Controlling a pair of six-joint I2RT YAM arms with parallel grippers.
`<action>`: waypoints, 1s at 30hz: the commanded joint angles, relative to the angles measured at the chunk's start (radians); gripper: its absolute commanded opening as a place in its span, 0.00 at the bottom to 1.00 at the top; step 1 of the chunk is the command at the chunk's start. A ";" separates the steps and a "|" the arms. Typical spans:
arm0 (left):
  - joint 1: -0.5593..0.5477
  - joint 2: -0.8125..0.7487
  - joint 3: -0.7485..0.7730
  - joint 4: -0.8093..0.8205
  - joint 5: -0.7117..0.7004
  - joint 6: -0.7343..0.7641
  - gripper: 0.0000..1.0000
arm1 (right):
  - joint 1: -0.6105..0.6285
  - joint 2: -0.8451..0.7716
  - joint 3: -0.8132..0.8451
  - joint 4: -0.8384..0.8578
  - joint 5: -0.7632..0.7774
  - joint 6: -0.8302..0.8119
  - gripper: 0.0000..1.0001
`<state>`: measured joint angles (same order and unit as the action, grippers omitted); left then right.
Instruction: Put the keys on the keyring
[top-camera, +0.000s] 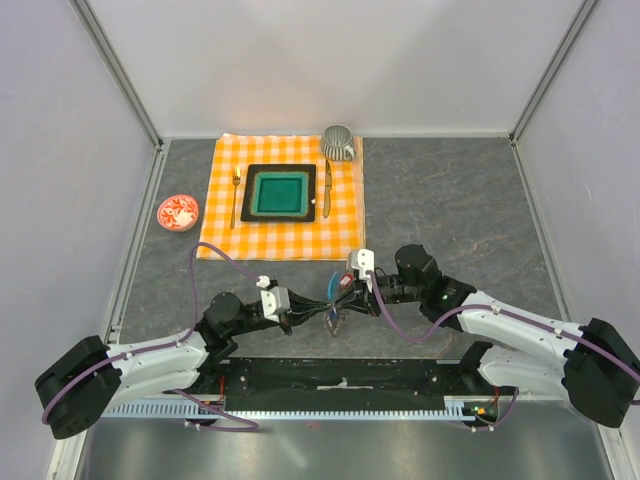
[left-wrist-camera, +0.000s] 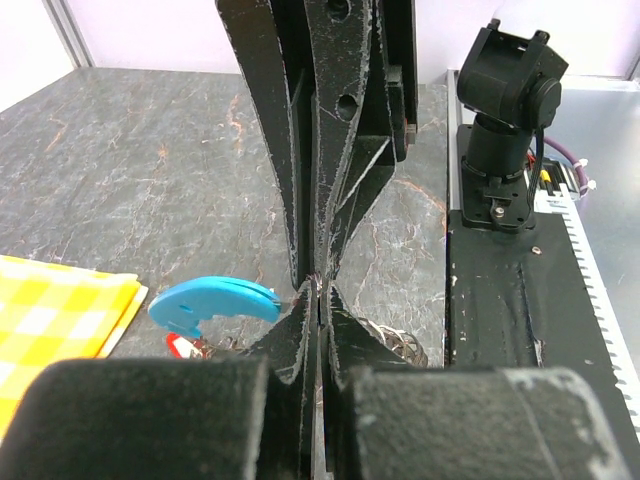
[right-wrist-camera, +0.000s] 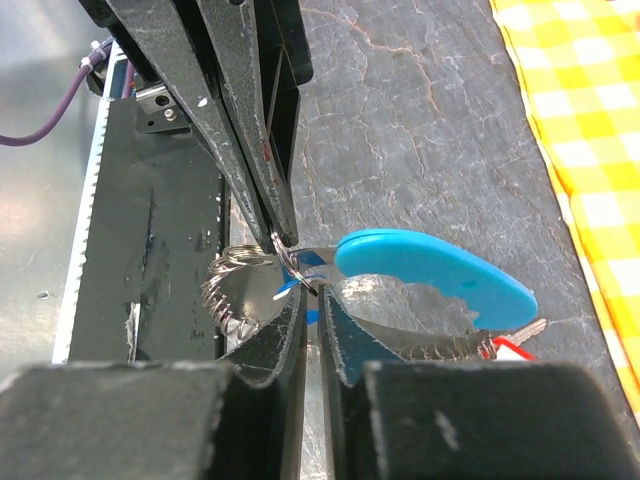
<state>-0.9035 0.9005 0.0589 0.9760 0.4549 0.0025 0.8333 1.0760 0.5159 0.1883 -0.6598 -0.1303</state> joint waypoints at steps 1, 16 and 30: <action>0.000 -0.012 0.001 0.098 0.025 -0.010 0.02 | -0.008 -0.001 0.010 0.054 -0.044 -0.011 0.10; 0.000 0.034 0.016 0.219 0.154 -0.016 0.02 | -0.014 0.065 0.056 0.034 -0.086 -0.005 0.00; 0.000 0.161 0.045 0.368 0.243 -0.067 0.02 | -0.014 0.087 0.087 0.073 -0.112 0.017 0.00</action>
<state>-0.8978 1.0485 0.0563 1.1851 0.6231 -0.0219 0.8234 1.1572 0.5457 0.1944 -0.7879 -0.1146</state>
